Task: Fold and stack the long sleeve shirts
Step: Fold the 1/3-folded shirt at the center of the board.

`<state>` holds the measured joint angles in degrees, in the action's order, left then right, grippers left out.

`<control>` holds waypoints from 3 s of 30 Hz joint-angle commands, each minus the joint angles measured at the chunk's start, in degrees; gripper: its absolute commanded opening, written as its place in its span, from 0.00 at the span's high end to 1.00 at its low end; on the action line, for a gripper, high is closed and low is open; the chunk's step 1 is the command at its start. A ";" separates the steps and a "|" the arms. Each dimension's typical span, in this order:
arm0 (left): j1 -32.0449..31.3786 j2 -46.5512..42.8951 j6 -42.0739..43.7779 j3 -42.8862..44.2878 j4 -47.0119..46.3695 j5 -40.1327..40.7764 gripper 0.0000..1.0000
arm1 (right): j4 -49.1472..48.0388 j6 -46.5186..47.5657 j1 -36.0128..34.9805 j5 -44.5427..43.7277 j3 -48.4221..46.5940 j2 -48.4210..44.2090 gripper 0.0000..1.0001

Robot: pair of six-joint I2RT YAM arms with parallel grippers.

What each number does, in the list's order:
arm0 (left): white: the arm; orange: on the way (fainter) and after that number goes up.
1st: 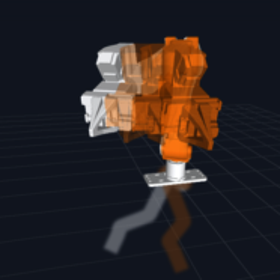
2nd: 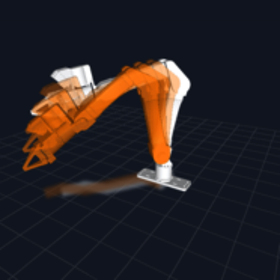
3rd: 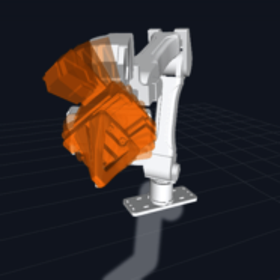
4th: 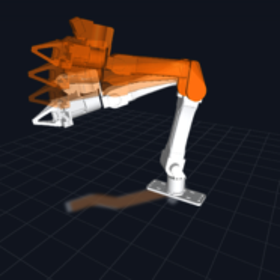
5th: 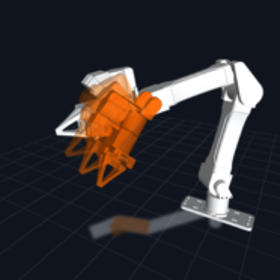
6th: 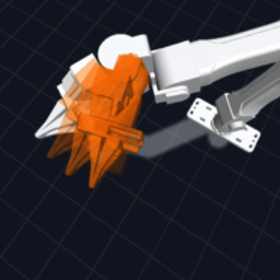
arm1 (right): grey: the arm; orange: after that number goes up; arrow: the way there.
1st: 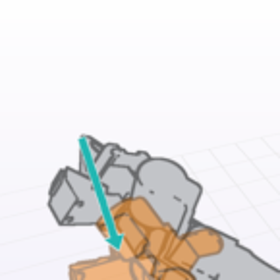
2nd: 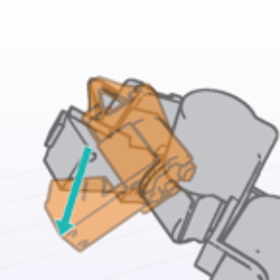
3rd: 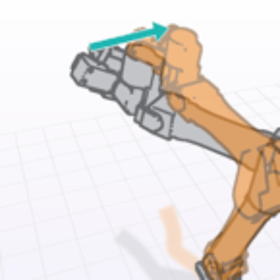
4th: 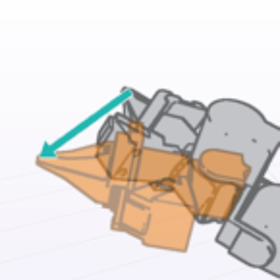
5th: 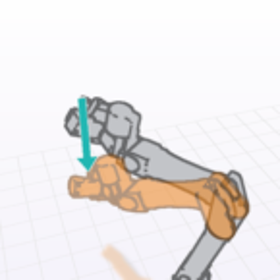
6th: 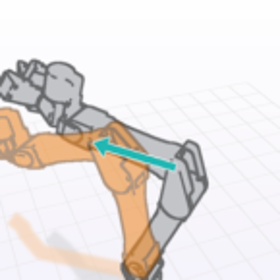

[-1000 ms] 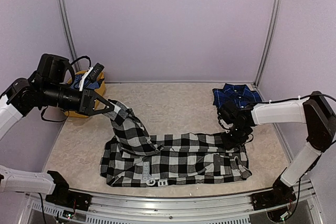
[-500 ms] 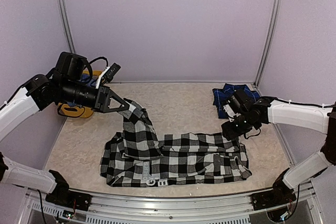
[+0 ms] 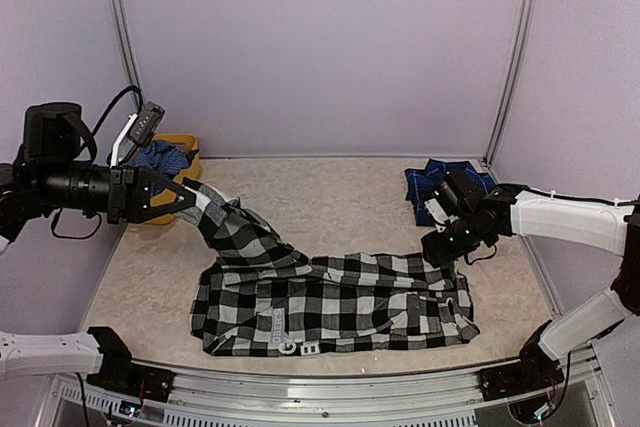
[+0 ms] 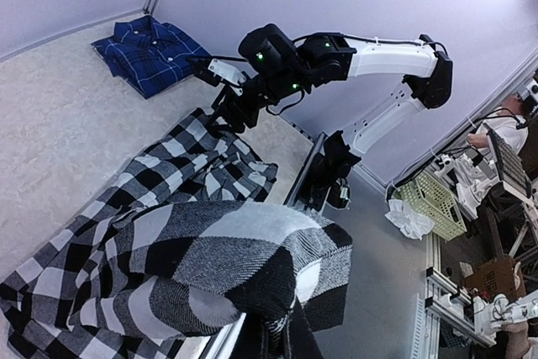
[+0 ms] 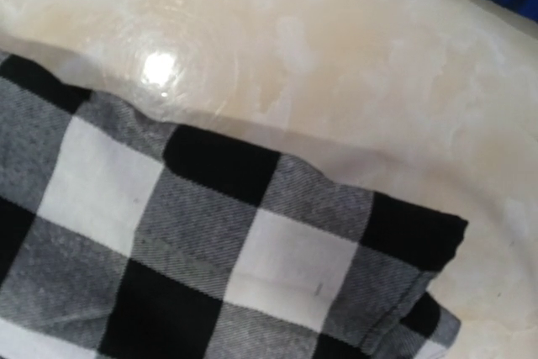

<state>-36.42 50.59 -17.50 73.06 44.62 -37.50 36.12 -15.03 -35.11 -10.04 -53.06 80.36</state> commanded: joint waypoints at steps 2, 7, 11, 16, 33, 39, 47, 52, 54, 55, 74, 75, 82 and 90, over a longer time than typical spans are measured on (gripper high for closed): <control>-0.31 -3.51 0.07 -4.77 2.19 -0.70 0.99 | 0.54 0.09 -0.36 -0.21 -0.15 -0.11 0.41; -0.58 -6.05 -0.91 -8.90 1.39 -1.12 0.99 | 0.33 -0.04 -0.35 -0.45 0.33 0.35 0.41; -0.79 -5.29 -1.40 -11.81 0.44 -0.86 0.99 | 0.22 -0.09 -0.38 -0.41 0.46 0.68 0.41; -1.10 -2.25 -2.50 -14.02 -3.21 -0.14 0.99 | 0.03 0.20 -0.37 -0.09 0.50 0.21 0.41; 0.61 26.20 -4.34 -10.27 -20.80 -5.12 0.96 | -10.69 7.70 -7.05 20.42 1.52 -10.39 0.32; 0.01 33.97 -9.54 -11.20 -28.36 -7.69 0.95 | -17.86 8.99 -15.62 18.31 0.87 -10.74 0.28; -2.90 43.12 -13.19 -10.64 -34.76 -7.84 0.90 | -18.95 8.52 -17.76 14.75 1.69 -9.90 0.28; -3.72 50.23 -13.41 -7.94 -36.17 -6.93 0.84 | -18.82 7.88 -18.09 13.78 2.17 -8.68 0.28; -4.14 52.32 -12.87 -6.56 -36.02 -6.70 0.78 | -18.63 7.67 -18.39 13.14 1.94 -7.96 0.28; -4.13 52.92 -12.57 -6.07 -36.01 -6.58 0.75 | -18.63 7.59 -18.48 12.86 1.72 -7.55 0.28; 1.59 34.39 -12.08 -20.09 -35.57 6.03 0.29 | -19.19 11.15 -24.22 -3.22 -9.92 11.92 0.26; 1.68 32.29 -12.30 -21.47 -35.49 7.11 0.29 | -18.98 11.69 -24.05 -4.35 -11.17 13.31 0.24; 2.25 21.25 -14.08 -28.06 -35.46 12.73 0.27 | -13.50 7.21 -16.23 0.87 -21.83 23.45 0.21; 2.59 17.95 -14.93 -29.89 -35.22 14.14 0.25 | -13.60 1.73 -5.41 17.19 -26.79 30.19 0.23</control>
<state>-34.15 69.25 -31.92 43.94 9.23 -24.93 21.30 -9.80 -43.79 -2.55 -78.26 108.20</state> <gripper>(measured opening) 0.751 0.769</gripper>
